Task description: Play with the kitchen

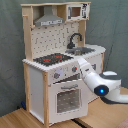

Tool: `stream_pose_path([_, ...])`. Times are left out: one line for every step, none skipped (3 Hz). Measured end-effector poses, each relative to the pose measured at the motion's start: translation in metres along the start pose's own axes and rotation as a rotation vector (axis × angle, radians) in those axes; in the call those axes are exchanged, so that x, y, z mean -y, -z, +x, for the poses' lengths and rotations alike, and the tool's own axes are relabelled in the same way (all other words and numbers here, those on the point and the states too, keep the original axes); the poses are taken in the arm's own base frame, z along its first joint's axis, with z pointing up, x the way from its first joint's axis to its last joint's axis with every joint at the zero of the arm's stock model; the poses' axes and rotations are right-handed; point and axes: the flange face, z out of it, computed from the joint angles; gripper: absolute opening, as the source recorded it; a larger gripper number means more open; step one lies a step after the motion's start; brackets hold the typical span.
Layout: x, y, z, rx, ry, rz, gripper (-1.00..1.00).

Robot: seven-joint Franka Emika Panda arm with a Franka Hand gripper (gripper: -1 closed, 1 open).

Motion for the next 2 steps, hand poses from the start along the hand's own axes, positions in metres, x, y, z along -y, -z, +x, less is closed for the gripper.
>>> stream_pose_path([-0.021, -0.008, 0.004, 0.018, 0.066, 0.01, 1.0])
stream_pose_path([-0.045, -0.018, 0.007, 0.034, 0.127, 0.029, 1.0])
